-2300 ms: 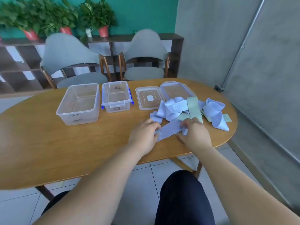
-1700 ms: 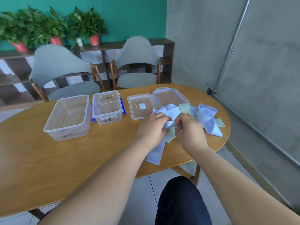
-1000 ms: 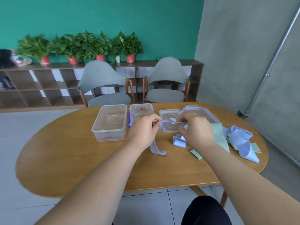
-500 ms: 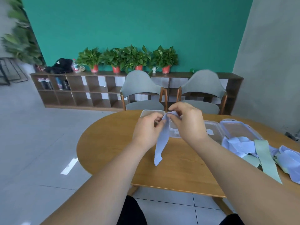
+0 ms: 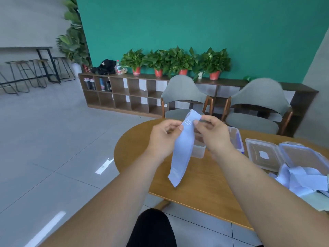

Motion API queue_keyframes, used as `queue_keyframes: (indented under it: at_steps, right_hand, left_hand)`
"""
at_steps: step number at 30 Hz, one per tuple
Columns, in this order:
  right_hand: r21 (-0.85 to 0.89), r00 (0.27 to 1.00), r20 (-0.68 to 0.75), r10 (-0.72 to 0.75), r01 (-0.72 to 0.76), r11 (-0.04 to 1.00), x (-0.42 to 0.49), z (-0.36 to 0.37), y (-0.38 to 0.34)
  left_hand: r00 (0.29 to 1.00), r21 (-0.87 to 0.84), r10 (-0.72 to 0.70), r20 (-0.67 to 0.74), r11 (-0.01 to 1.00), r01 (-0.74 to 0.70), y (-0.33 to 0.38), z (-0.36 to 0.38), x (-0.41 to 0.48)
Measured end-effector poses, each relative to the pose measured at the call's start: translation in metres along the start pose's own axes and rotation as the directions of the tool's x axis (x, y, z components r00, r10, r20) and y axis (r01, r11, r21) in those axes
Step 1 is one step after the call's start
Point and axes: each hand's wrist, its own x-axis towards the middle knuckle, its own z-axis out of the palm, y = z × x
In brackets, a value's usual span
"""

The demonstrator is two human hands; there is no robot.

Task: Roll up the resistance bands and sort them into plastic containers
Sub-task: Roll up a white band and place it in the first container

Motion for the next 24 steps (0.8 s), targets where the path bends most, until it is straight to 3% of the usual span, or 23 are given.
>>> queue_keyframes:
  at_steps: [3,8,15,24]
  right_hand:
    - [0.087,0.994,0.079,0.081,-0.088,0.992,0.003,0.015,0.008]
    - [0.075,0.984,0.150,0.100,-0.112,0.991,0.008,0.041,0.022]
    - [0.018,0.987,0.114,0.111,-0.114,0.993,0.027,0.074,0.040]
    - [-0.172,0.965,0.043,0.259,-0.249,0.953,0.053,0.101,0.115]
  left_hand:
    - [0.992,-0.024,-0.100,-0.075,0.995,0.099,-0.007,-0.010,-0.004]
    - [0.968,-0.084,-0.219,-0.119,0.974,0.210,-0.016,-0.029,-0.011]
    - [0.922,-0.262,-0.371,-0.109,0.906,0.333,-0.031,-0.041,-0.002]
    - [0.810,-0.184,-0.570,-0.138,0.819,0.544,-0.102,-0.054,0.024]
